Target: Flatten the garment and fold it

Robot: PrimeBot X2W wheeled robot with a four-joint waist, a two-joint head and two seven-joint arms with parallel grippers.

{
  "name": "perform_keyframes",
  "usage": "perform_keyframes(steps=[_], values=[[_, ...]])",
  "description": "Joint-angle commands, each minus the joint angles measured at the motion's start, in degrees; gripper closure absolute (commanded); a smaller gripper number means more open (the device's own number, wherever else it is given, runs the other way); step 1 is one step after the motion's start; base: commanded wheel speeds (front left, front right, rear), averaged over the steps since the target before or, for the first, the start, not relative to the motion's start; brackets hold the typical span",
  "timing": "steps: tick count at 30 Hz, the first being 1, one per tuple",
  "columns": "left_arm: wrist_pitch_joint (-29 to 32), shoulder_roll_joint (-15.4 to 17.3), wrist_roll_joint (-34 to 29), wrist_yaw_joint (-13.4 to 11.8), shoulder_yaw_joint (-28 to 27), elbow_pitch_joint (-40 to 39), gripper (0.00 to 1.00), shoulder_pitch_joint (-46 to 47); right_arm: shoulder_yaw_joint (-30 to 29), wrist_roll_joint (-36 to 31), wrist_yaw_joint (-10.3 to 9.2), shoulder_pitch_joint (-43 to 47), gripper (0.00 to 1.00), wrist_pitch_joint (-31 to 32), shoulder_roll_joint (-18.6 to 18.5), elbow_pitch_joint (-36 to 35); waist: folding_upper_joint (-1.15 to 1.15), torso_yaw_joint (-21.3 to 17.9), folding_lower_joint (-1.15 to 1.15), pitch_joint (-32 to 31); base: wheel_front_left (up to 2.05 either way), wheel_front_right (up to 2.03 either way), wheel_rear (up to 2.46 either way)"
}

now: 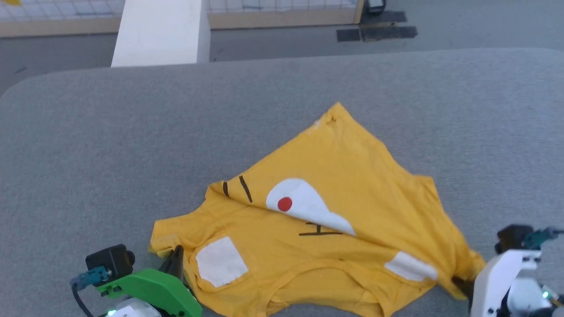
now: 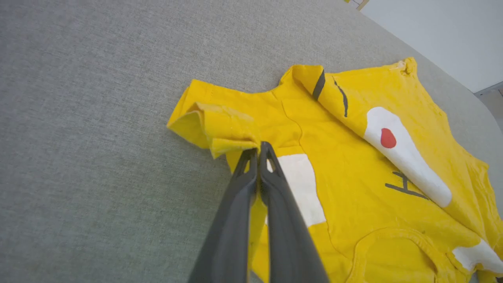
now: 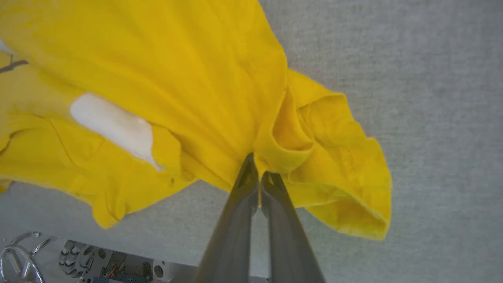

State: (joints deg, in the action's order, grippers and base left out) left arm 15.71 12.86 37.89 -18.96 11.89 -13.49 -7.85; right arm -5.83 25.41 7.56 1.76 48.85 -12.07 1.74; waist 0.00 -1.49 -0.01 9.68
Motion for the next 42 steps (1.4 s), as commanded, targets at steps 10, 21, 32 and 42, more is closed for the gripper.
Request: perform_keyframes(steps=[10, 21, 32, 42], values=[[-1.6, 0.4, 0.2, 0.6, -0.7, 1.4, 1.0, -0.4, -6.5, 7.3, -0.08, -5.4, 0.0, -14.5, 4.0, -6.0, 0.0, -1.6, 0.01, -2.2, 0.0, 0.0, 0.0], [-1.1, 0.3, -1.4, 0.1, 1.0, -1.3, 1.0, 2.2, 2.8, 4.3, -0.08, -28.7, 0.0, -20.9, 0.8, 1.6, 0.0, 4.0, 0.01, 4.3, 0.0, 0.0, 0.0], [-2.2, -1.6, -4.7, 1.3, 6.0, -0.5, 1.0, 8.7, 21.6, -8.8, -0.08, -48.9, 0.0, -5.4, -7.0, 23.0, 0.0, 14.5, 0.01, 13.3, 0.0, 0.0, 0.0], [-3.9, -3.9, -4.5, 3.0, 8.4, 2.7, 1.0, 11.3, 29.8, -10.8, -0.08, -53.2, 0.0, -1.4, -8.9, 32.9, 0.0, 18.5, 0.01, 16.0, 0.0, 0.0, 0.0]])
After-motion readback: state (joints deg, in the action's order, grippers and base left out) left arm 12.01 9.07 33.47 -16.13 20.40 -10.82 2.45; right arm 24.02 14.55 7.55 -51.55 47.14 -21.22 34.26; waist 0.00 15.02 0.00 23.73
